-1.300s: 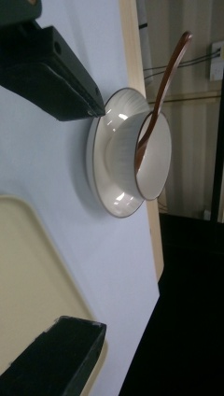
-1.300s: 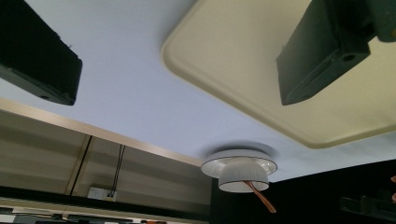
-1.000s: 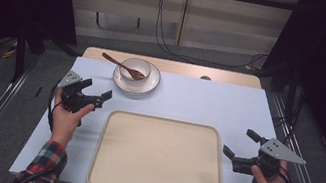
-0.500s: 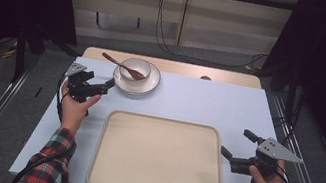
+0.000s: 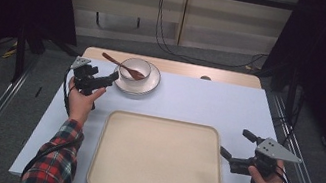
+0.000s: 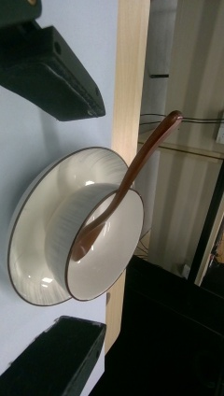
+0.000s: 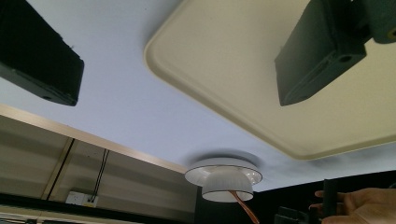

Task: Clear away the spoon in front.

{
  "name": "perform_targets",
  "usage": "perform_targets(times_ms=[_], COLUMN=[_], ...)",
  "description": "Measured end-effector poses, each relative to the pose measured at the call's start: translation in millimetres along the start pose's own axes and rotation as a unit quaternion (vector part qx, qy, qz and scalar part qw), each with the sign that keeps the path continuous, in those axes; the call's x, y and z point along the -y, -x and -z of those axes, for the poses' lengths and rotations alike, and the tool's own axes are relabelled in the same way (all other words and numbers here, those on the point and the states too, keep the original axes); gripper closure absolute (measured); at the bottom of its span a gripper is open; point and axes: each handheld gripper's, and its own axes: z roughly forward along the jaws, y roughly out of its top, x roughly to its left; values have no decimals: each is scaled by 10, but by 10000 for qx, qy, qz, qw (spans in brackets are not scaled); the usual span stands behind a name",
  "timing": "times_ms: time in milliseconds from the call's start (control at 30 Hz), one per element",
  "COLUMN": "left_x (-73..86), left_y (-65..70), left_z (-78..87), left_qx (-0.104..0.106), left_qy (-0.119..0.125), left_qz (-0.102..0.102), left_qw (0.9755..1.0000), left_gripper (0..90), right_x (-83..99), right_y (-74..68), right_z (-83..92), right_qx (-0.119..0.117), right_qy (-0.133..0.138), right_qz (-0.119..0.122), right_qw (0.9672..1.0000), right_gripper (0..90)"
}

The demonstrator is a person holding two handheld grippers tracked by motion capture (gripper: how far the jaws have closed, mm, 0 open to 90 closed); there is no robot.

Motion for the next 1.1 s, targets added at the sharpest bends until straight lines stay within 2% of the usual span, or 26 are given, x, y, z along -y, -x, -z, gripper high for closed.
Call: perform_targets(times_ms=[333,500,633,700,733,767,800,833,900,967,1000,1100], left_x=[-18,-20,-11,-11,-15,-22,-29,-35,-44,-48,-49,-37], left_y=[-69,-93,-149,-150,-158,-166,-169,-159,-170,-165,-164,-168], left_z=[-145,-203,-266,-291,-310,-344,-367,-400,-446,-478,-500,-555], left_qx=[-95,-166,-208,-240,-177,-161,-141,-185,-189,-252,-271,-274], left_qy=[-21,49,154,201,238,254,250,309,195,188,154,166], left_qz=[108,282,314,393,488,541,538,618,603,615,605,713], left_qw=[9999,9995,9992,9987,9984,9981,9981,9974,9978,9976,9977,9969], left_gripper=[16,38,120,164,164,206,225,233,269,285,328,370], right_x=[5,2,4,4,5,5,5,5,4,3,3,5], right_y=[7,9,0,1,2,7,10,13,9,9,7,6], right_z=[-7,-3,-11,-14,-16,-14,-14,-13,-10,-5,-6,-11], right_qx=[17,-10,8,-7,-2,-7,-2,6,53,59,27,8], right_qy=[-37,-12,-19,-12,-13,-24,-30,-40,-42,-59,-58,-53], right_qz=[7,8,-25,-15,-19,-10,-4,-7,-39,-18,-13,2], right_qw=[10000,10000,10000,10000,10000,10000,10000,10000,10000,10000,10000,10000], right_gripper=[9,10,9,9,10,10,10,10,10,10,11,12])
